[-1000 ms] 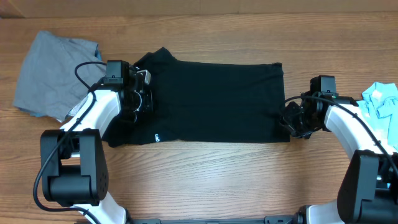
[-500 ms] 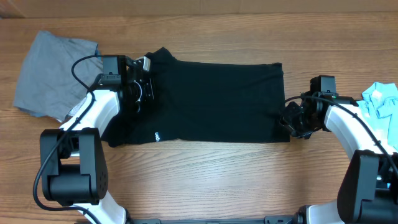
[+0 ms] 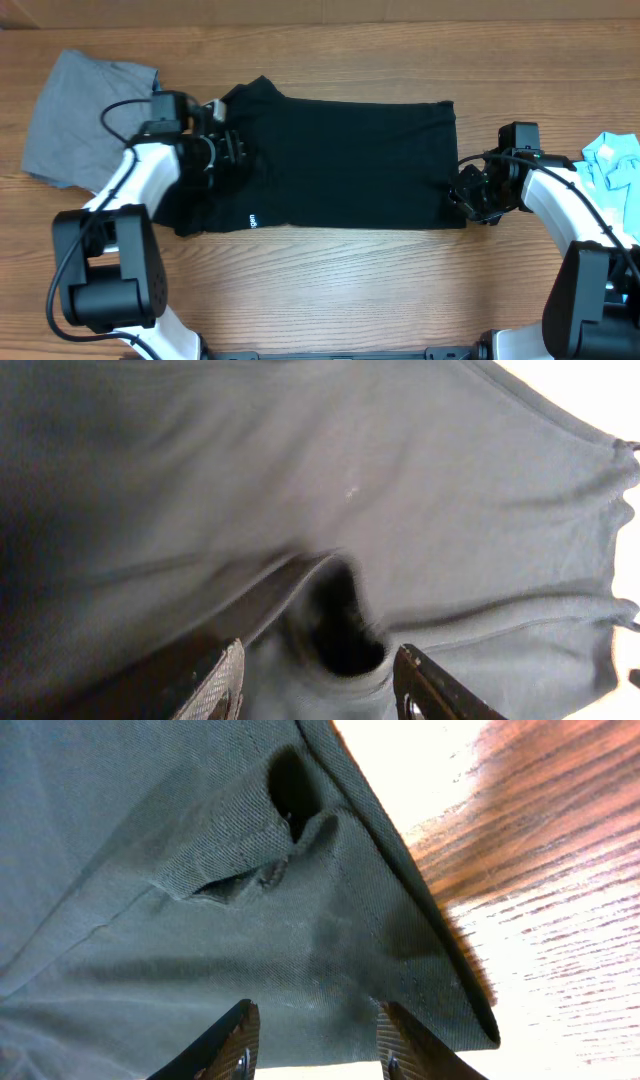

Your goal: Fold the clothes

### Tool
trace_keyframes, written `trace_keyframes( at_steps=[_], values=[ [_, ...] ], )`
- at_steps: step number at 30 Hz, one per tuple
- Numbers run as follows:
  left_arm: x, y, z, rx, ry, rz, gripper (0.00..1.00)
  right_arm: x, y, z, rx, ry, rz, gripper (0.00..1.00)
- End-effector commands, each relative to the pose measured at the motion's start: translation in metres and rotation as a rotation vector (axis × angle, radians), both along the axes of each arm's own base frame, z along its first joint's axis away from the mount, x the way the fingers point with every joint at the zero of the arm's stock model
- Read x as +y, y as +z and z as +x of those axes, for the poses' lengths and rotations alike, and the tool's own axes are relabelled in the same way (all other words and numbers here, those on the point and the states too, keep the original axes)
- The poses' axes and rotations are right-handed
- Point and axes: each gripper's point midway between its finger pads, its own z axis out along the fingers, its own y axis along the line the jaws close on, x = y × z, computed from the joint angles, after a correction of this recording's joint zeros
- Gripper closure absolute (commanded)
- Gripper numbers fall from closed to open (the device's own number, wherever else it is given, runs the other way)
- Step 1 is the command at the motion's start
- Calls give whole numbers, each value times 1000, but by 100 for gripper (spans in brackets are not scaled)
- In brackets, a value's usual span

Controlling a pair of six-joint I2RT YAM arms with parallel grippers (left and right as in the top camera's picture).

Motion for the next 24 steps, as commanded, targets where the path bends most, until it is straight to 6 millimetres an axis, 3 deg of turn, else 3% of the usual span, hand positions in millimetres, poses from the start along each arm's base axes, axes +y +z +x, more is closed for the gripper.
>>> trace_keyframes(
  at_steps=[1,5,8,14,19,24],
  values=[
    [26,15,2,-20,-10,-7,47,-5,9,6,-33,0,-25,57],
    [58,5,-19,57,14,34,47,-5,9,6,-33,0,-25,56],
    [69,3,-24,67,17,49,47,-5,9,5,-32,0,-24,56],
    [69,5,-17,22,-10,69,45,-5,9,5,-29,1,-23,53],
    [74,-1,-10,-33,-85,198,45,-3,9,5,-29,1,-15,53],
    [61,1,-3,-76,-149,227,44,-3,9,5,-29,-2,-15,52]
  ],
)
